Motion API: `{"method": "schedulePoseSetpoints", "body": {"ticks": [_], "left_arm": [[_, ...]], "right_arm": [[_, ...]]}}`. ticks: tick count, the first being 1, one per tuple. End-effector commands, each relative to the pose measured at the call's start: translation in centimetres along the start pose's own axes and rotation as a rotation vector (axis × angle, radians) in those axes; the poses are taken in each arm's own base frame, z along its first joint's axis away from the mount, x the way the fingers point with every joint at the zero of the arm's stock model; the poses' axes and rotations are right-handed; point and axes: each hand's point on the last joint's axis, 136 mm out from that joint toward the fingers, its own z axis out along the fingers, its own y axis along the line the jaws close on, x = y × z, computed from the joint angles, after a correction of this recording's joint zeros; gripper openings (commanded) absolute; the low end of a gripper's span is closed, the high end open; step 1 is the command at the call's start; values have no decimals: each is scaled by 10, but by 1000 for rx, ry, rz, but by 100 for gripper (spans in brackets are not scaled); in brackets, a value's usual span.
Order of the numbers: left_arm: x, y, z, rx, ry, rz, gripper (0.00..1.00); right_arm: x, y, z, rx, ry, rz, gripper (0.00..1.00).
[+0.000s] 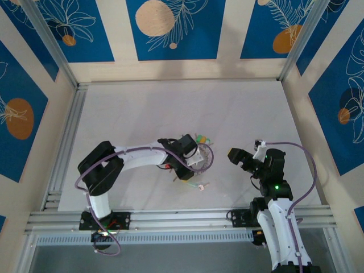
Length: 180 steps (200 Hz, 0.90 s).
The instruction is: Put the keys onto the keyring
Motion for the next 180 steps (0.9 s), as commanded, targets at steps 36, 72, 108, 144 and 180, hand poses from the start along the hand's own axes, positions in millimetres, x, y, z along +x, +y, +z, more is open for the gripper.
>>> {"method": "schedulePoseSetpoints", "body": {"ticks": [36, 72, 108, 144, 180], "left_arm": [[-7, 2, -6, -60, -4, 14, 28], [-14, 4, -22, -101, -21, -11, 28], [-11, 1, -14, -96, 1, -4, 28], [-7, -1, -7, -82, 33, 0, 27], [-5, -7, -5, -56, 37, 2, 26]], "right_arm": [[4, 0, 1, -15, 15, -11, 86], [5, 0, 1, -17, 14, -13, 86], [4, 1, 1, -20, 14, -12, 86], [5, 1, 0, -19, 14, -12, 86], [4, -1, 0, -12, 11, -11, 87]]}}
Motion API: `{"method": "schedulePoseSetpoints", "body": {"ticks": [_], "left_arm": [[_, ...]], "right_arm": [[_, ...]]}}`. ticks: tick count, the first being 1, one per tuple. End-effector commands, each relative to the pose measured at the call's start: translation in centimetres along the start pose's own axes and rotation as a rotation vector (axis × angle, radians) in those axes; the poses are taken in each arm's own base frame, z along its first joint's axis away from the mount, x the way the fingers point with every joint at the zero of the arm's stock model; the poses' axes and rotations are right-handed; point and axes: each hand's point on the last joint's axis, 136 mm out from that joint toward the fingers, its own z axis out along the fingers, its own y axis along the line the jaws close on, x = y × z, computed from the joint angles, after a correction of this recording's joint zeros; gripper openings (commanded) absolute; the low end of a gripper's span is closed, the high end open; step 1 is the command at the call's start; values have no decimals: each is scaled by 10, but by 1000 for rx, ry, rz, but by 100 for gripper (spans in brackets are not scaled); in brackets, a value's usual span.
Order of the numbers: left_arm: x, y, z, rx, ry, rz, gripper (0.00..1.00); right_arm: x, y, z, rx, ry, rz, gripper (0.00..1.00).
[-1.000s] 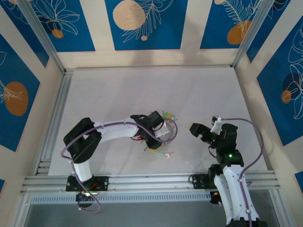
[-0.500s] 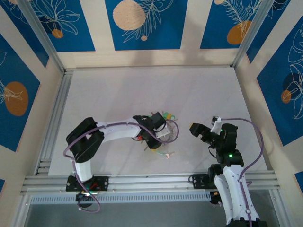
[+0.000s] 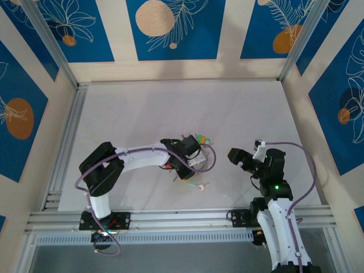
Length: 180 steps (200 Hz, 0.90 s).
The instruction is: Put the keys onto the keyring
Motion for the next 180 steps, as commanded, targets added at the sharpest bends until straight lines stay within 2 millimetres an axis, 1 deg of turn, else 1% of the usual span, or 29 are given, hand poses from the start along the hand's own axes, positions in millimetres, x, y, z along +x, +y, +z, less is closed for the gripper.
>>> {"method": "schedulePoseSetpoints", "body": {"ticks": [1, 46, 63, 101, 121, 147, 160, 180], "left_arm": [[-2, -10, 0, 27, 15, 4, 26], [-5, -19, -1, 54, 2, 13, 26], [-6, -22, 1, 66, -8, 8, 26], [-7, -18, 9, 48, -4, 6, 26], [-4, -14, 17, 31, 18, 11, 21], [-4, -13, 23, 29, 21, 9, 18], [-4, -12, 25, 27, 26, 9, 14], [-4, -11, 24, 16, 23, 10, 11]], "right_arm": [[4, -2, 1, -6, 8, -10, 87], [3, -2, 1, -5, 7, -9, 87], [3, -2, 1, -5, 7, -6, 89], [3, -3, 1, 0, 5, -7, 90], [3, -3, 1, -2, 5, -9, 89], [3, -3, 1, 0, 3, -11, 89], [3, -3, 1, 1, 3, -11, 89], [3, -4, 1, 4, 1, -9, 89]]}}
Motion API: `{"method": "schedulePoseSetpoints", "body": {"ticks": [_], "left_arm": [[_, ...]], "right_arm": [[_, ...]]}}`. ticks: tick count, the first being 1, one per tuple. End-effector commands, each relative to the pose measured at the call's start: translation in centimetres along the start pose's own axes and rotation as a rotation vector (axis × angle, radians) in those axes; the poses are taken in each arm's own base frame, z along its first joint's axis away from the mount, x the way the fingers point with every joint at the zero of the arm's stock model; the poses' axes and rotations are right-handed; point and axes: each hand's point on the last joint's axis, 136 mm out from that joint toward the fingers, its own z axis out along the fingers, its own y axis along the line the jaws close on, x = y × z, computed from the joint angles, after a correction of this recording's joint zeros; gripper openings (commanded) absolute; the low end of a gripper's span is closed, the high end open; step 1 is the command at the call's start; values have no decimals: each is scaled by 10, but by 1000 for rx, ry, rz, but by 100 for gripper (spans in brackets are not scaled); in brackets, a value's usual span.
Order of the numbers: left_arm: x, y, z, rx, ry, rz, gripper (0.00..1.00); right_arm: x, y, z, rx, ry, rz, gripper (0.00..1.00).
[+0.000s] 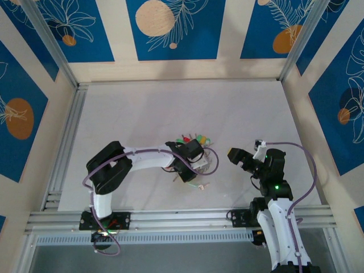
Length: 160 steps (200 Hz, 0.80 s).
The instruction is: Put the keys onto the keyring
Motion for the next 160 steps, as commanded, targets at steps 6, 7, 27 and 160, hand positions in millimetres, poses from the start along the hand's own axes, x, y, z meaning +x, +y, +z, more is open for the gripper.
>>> {"method": "schedulePoseSetpoints", "body": {"ticks": [6, 7, 27, 160], "left_arm": [[-4, 1, 1, -18, -3, 10, 10], [-4, 1, 1, -18, -3, 10, 10], [-4, 1, -2, -24, -3, 11, 3], [-3, -2, -66, -20, -86, -18, 0]], "right_arm": [[4, -3, 1, 2, 6, -11, 89], [4, -4, 1, 3, 4, -11, 89], [3, -4, 1, 3, 3, -12, 89], [2, -4, 2, 7, -2, -14, 88]]}}
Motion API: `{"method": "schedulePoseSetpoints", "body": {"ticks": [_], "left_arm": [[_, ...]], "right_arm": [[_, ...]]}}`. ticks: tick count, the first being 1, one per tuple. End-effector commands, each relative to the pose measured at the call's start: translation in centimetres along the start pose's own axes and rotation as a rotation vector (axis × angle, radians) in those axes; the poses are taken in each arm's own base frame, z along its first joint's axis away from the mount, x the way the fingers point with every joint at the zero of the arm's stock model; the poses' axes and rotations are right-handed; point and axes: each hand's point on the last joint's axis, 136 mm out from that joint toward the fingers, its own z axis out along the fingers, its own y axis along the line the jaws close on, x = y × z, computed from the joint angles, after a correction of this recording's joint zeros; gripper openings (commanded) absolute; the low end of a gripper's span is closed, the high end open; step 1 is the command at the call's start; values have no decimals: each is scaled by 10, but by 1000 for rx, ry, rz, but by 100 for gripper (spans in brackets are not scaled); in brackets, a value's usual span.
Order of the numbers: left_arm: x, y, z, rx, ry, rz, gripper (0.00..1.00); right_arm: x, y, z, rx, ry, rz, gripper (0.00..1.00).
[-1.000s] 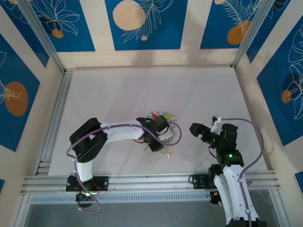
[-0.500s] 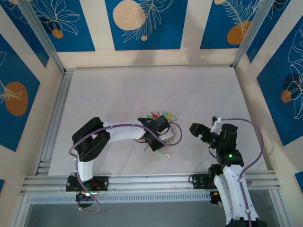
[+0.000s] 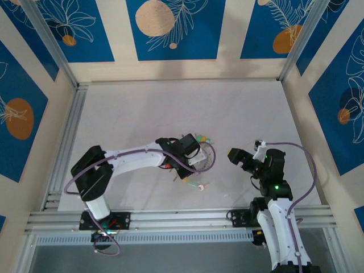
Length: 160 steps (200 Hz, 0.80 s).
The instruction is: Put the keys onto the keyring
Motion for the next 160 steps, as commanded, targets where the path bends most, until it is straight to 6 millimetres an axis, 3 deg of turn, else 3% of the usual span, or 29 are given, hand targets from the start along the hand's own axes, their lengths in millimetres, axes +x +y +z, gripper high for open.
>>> {"method": "schedulePoseSetpoints", "body": {"ticks": [1, 9, 27, 40, 86, 140, 160], "left_arm": [[8, 1, -9, 4, 14, -26, 0], [5, -1, -9, 13, 7, -31, 0], [-7, -3, -7, 29, -24, -37, 25], [-16, -1, -6, 25, -41, -47, 34], [-35, 5, 1, 24, -54, -48, 35], [-10, 8, 3, 17, 0, -84, 31], [-10, 8, 8, 14, -6, -133, 32]], "right_arm": [[1, -2, 1, 1, -3, -16, 88], [2, -2, 1, 1, -2, -16, 88], [2, -2, 1, 0, -2, -17, 90], [1, -2, 1, 3, -4, -13, 92], [0, -3, 1, 4, -6, -12, 94], [1, -3, 1, 2, -6, -14, 92], [0, -2, 1, 0, -8, -15, 92]]}}
